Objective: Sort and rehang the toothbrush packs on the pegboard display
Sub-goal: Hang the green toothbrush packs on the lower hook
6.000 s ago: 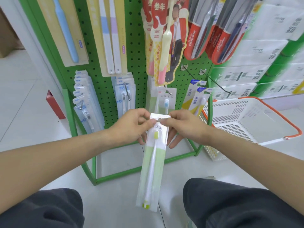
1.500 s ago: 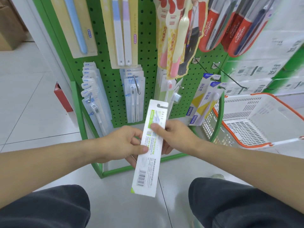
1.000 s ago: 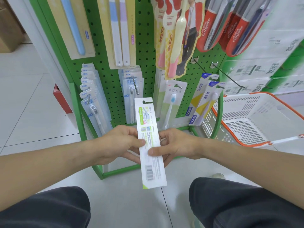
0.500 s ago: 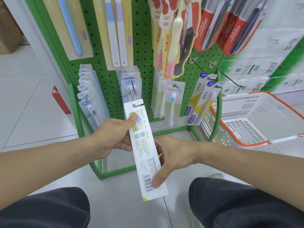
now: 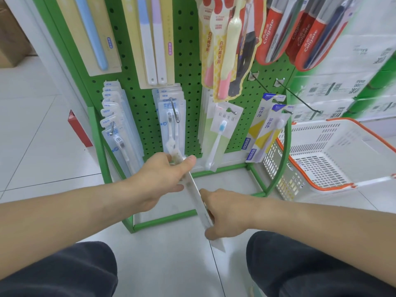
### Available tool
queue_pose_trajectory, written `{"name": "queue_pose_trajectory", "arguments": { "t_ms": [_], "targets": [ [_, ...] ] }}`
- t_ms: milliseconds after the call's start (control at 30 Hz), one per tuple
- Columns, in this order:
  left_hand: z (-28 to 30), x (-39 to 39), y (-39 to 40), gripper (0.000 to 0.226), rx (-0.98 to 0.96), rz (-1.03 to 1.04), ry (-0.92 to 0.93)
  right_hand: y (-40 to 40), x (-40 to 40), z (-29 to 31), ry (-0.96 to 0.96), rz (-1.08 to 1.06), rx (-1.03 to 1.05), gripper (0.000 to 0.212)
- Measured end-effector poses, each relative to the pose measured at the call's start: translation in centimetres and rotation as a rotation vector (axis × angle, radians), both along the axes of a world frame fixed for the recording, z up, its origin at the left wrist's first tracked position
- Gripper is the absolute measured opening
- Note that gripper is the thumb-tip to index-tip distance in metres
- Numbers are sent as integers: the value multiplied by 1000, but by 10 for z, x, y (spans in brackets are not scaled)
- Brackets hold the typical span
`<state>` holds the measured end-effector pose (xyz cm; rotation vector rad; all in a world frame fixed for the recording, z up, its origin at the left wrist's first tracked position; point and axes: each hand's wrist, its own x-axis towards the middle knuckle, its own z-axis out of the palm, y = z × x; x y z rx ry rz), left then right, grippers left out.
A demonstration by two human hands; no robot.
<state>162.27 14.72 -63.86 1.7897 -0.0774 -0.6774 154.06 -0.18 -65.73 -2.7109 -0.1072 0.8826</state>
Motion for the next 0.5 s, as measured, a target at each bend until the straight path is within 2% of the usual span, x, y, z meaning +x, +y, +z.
{"name": "queue_pose_trajectory", "arguments": {
  "t_ms": [67,133,233,367,500],
  "targets": [
    [-3,1,-1,36,-31,4,-4,6,-4,-4,11,-17,-3,54],
    [-4,1,-1,24,-20,-6,-42,9,-6,-8,3,-86,37,64],
    [-5,2,-1,24,-1,-66,-152,3,-6,-9,29,-249,200,72],
    [-2,-3,-7,27,-68,-135,-262,-9,-2,-9,-23,-434,598,35],
    [3,0,-15,22,-140,-116,-385,-18,3,0,-151,-562,740,22]
  ]
}}
